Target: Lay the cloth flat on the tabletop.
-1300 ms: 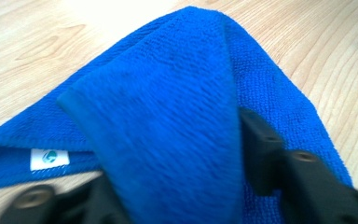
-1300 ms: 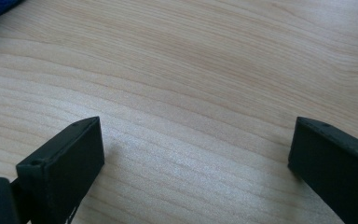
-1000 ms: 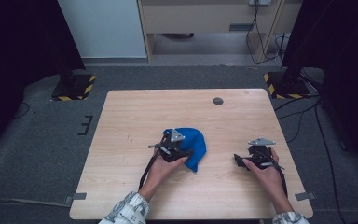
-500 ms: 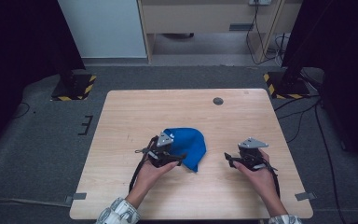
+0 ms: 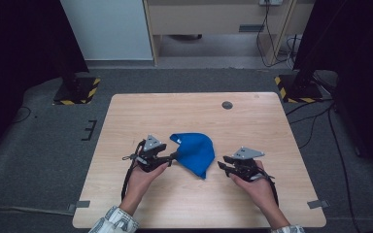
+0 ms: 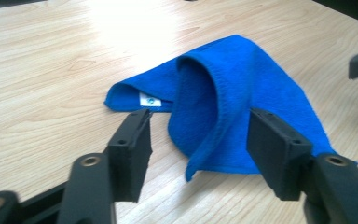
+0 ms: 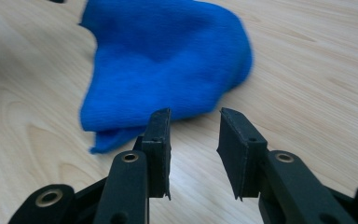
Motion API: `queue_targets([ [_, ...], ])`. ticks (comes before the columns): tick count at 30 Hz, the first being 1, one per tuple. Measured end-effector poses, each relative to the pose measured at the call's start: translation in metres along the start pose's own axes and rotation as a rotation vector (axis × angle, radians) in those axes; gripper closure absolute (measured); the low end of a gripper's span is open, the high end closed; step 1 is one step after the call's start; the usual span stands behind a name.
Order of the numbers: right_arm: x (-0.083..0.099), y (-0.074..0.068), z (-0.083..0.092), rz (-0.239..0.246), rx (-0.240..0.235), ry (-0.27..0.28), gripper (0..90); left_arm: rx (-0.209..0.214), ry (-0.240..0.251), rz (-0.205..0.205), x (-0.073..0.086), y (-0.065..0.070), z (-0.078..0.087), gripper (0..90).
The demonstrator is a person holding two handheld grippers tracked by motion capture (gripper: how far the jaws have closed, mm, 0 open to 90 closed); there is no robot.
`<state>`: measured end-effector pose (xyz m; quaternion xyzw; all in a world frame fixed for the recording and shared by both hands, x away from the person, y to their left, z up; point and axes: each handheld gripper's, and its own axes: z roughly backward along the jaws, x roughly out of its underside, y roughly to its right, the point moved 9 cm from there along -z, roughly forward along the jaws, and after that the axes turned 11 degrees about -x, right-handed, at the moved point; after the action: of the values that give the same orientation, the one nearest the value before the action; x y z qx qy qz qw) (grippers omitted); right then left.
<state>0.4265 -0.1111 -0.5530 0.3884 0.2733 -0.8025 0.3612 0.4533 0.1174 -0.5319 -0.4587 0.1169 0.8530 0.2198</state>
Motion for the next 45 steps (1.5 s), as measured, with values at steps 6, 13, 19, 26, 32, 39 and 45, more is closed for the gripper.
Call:
queue_targets([
  [6,-0.005,-0.022,-0.017,0.026,-0.036,-0.011,52.4,-0.02,0.017,0.0,-0.002,-0.003,0.002,46.0],
  [13,-0.011,-0.042,-0.036,0.056,-0.063,-0.015,33.6,-0.05,0.012,-0.005,0.0,-0.008,0.0,46.8],
  [19,-0.009,-0.05,-0.05,0.079,-0.06,-0.05,26.1,-0.074,0.0,-0.009,0.006,-0.013,-0.001,46.7],
  [26,0.004,-0.046,-0.062,0.1,0.018,-0.14,65.4,-0.085,0.01,-0.001,0.004,-0.018,0.0,46.5],
  [32,0.002,-0.036,-0.048,0.079,0.017,-0.114,83.0,-0.087,0.008,0.001,0.004,-0.018,-0.001,46.4],
  [39,-0.001,-0.009,-0.02,0.016,0.03,-0.067,84.0,-0.078,0.001,-0.015,0.004,-0.013,-0.002,46.8],
  [45,0.004,0.025,0.0,-0.051,0.076,-0.04,83.7,-0.07,-0.019,-0.043,0.008,-0.005,-0.006,47.0],
])
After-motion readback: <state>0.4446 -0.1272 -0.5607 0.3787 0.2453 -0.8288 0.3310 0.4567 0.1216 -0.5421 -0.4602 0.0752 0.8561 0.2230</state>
